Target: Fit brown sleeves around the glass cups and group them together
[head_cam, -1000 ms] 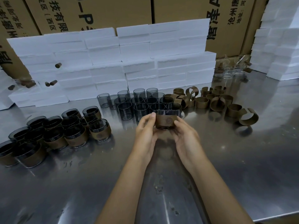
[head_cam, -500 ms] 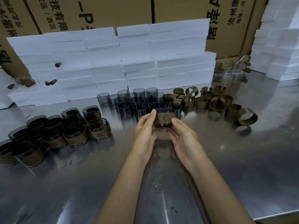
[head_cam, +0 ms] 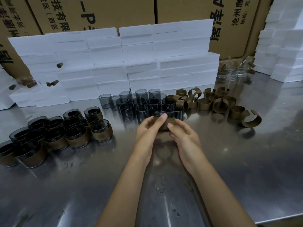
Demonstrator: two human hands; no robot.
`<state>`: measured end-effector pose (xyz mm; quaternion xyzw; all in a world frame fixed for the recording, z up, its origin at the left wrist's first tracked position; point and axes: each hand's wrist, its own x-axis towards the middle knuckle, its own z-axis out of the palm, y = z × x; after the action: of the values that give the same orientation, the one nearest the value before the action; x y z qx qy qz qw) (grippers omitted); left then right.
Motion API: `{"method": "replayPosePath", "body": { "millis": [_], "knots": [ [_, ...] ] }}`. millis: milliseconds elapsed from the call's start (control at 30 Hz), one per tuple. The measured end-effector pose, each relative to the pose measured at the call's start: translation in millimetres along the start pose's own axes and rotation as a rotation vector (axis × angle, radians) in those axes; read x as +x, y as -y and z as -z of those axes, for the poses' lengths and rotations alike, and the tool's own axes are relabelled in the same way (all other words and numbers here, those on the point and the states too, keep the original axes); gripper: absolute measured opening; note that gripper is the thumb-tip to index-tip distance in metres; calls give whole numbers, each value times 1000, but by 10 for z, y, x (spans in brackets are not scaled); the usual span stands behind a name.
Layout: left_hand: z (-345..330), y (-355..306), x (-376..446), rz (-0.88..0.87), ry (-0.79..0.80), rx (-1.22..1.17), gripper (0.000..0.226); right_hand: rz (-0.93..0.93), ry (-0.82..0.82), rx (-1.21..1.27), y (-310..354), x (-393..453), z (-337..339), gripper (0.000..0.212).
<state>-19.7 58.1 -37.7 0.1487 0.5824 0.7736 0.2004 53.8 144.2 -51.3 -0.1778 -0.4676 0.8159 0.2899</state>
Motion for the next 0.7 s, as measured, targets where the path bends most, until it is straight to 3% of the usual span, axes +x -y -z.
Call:
{"method": "replayPosePath", "body": {
  "millis": [100,200,333,400,533,700],
  "knots": [
    [3,35,9,-26,-69,188,41,116,7,-277,-58,-20,-40,34],
    [31,57,28,-71,-200,390,50,136,45,-419,-114,-33,-51,32],
    [150,-6,-8,-137,-529,1121,56,144,56,-509,-140,-10,-24,37],
    [227,-46,-28,-206,-636,1339,61,142,50,-515,-146,-2,-12,36],
    [407,-85,16,-169,-711,1546,69,141,33,-509,-150,7,8,31],
    [637,-112,67,-81,-714,1530,76,137,31,-483,-135,8,9,26]
  ]
}}
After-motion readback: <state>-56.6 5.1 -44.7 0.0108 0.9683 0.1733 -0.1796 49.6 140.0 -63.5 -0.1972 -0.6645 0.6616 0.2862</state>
